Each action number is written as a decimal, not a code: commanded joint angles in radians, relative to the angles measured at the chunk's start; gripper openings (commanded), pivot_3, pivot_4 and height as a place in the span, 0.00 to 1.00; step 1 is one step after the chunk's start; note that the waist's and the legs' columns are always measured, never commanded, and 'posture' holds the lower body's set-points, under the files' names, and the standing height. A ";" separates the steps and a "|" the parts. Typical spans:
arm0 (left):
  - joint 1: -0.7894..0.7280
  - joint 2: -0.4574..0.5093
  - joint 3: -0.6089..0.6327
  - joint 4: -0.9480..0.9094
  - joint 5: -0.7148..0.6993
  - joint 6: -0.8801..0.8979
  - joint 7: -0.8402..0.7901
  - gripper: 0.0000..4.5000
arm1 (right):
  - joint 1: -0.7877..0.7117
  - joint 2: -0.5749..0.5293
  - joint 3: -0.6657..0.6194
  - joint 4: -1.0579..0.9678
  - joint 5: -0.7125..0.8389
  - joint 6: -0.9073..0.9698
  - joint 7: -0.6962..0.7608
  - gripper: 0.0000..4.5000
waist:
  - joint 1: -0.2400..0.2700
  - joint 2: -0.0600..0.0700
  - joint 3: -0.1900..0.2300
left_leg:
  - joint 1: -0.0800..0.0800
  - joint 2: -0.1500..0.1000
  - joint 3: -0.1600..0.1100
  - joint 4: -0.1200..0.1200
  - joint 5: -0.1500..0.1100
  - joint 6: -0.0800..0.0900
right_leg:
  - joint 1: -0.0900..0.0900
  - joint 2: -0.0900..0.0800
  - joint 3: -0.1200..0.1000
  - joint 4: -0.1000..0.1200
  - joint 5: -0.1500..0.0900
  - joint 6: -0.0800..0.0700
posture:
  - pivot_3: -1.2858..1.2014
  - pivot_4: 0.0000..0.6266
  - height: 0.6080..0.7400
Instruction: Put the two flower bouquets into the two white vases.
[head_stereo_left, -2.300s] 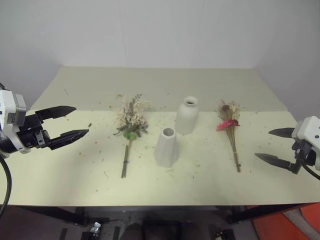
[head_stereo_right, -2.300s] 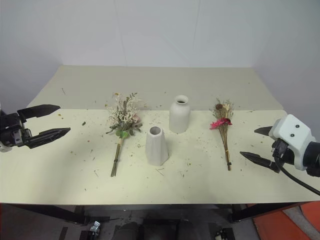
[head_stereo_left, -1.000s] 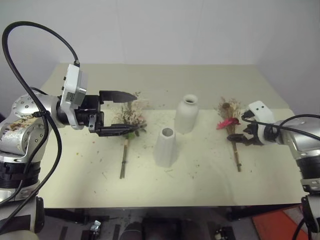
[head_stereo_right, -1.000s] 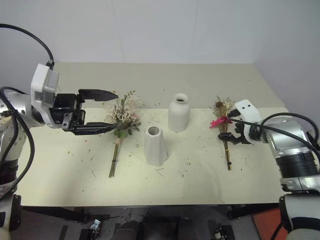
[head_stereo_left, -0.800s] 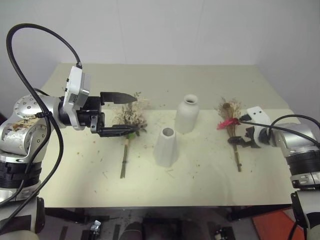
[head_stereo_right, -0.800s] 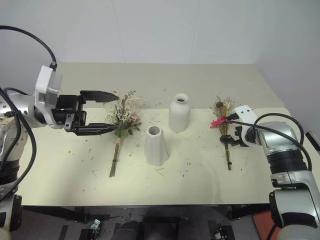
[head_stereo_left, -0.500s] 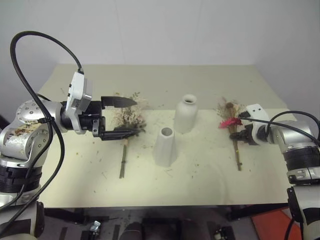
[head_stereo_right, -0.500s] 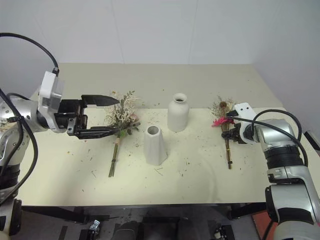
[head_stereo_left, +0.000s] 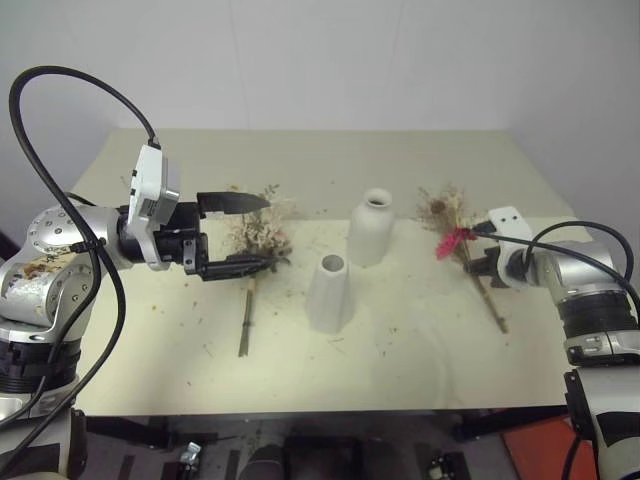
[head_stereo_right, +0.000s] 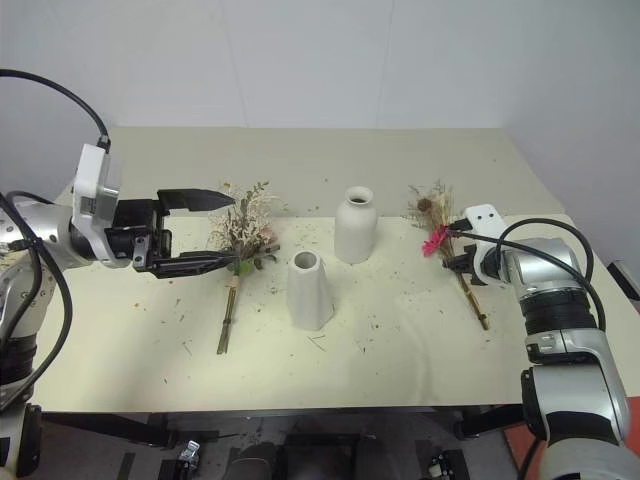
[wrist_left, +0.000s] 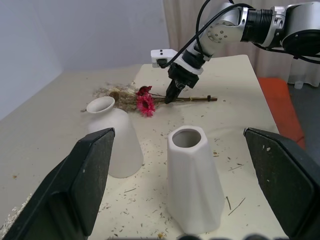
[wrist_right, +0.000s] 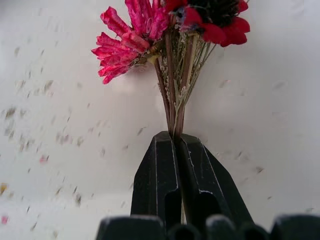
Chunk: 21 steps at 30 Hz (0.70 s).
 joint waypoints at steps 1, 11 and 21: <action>-0.009 0.017 0.044 -0.011 -0.012 -0.008 0.001 1.00 | -0.061 0.008 -0.142 -0.137 0.008 -0.177 -0.102 0.01 | -0.001 0.001 0.000 | -0.001 0.000 0.000 0.000 0.000 0.000 | 0.000 0.000 0.000 0.000 0.000 0.000 | 0.52 0.24 1.00; 0.026 0.026 0.099 0.048 -0.001 -0.016 0.025 1.00 | -0.174 0.342 -0.360 -0.342 0.218 -0.524 -0.276 0.01 | -0.020 0.001 0.000 | 0.003 0.002 0.000 0.000 0.000 0.000 | 0.000 0.002 0.003 0.004 0.000 0.000 | 0.52 0.24 1.00; 0.141 0.030 0.166 0.010 -0.026 0.009 0.077 1.00 | -0.135 0.494 -0.401 -0.350 0.413 -0.703 -0.138 0.01 | -0.018 0.002 0.001 | 0.003 0.000 0.001 -0.001 0.000 0.000 | 0.000 0.000 0.004 0.008 0.001 0.000 | 0.52 0.24 1.00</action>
